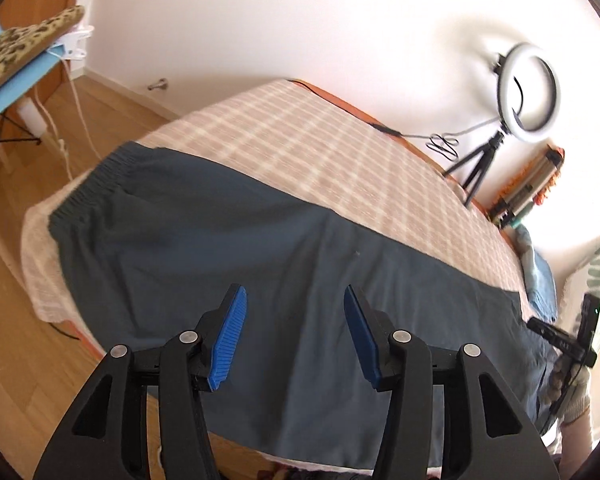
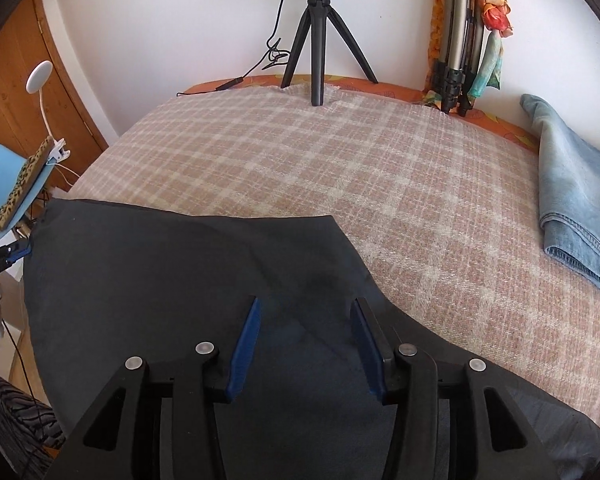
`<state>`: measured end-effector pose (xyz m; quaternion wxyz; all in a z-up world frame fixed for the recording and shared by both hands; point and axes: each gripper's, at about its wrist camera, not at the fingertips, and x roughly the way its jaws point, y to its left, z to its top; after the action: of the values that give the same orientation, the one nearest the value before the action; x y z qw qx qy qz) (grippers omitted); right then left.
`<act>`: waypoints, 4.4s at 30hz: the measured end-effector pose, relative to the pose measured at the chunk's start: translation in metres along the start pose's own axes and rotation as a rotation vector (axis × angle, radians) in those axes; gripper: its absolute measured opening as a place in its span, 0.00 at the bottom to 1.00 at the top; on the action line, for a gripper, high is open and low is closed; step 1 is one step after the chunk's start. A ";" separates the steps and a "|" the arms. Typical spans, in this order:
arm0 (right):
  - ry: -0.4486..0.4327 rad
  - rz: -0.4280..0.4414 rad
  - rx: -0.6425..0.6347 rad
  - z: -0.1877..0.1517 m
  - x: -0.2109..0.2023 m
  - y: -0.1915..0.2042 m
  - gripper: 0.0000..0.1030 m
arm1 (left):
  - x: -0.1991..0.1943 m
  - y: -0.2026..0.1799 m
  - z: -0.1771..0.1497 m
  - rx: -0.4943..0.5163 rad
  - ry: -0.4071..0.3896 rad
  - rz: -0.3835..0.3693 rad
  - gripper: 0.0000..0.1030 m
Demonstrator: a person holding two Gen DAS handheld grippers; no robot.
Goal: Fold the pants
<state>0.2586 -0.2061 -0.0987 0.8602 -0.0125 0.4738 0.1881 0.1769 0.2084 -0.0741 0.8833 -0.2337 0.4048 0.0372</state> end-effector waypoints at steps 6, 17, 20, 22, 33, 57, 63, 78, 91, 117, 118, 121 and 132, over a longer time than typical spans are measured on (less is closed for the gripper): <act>-0.062 0.069 -0.011 -0.004 -0.029 0.030 0.56 | -0.010 0.087 0.023 -0.197 -0.034 0.125 0.51; -0.106 0.144 0.015 -0.018 -0.051 0.051 0.57 | 0.003 0.148 0.025 -0.425 -0.014 0.071 0.51; -0.105 0.131 0.031 -0.019 -0.050 0.045 0.57 | 0.009 0.149 0.029 -0.432 -0.007 0.058 0.51; -0.103 0.134 0.054 -0.019 -0.050 0.038 0.57 | 0.015 0.148 0.030 -0.439 0.007 0.052 0.51; -0.091 0.160 0.081 -0.019 -0.049 0.031 0.57 | 0.023 0.150 0.028 -0.425 -0.027 0.086 0.61; -0.092 0.192 0.104 -0.016 -0.043 0.038 0.57 | -0.014 0.001 0.031 0.185 -0.323 0.269 0.18; -0.076 0.239 0.124 -0.017 -0.037 0.042 0.57 | -0.014 -0.097 -0.012 0.509 -0.352 0.190 0.18; 0.119 0.586 0.241 -0.016 0.031 0.106 0.67 | 0.024 -0.227 -0.176 1.156 -0.284 0.118 0.17; 0.222 0.666 0.382 -0.024 0.081 0.123 0.72 | -0.006 -0.232 -0.218 1.274 -0.263 -0.012 0.26; 0.069 0.512 0.377 -0.036 -0.002 0.044 0.15 | -0.023 -0.146 -0.080 0.726 -0.019 -0.116 0.28; 0.063 0.494 0.384 -0.038 -0.008 0.036 0.15 | -0.021 -0.152 -0.084 0.736 -0.007 -0.130 0.28; 0.058 0.438 0.410 -0.050 -0.023 0.011 0.15 | -0.015 -0.174 -0.095 0.770 0.036 -0.186 0.28; 0.076 0.233 0.492 -0.082 -0.070 -0.067 0.15 | 0.007 -0.233 -0.145 0.953 0.137 -0.257 0.28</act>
<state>0.1811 -0.3070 -0.0970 0.7916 0.2442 0.5354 0.1643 0.1398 -0.0640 -0.0715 0.8606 0.1463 0.4019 -0.2766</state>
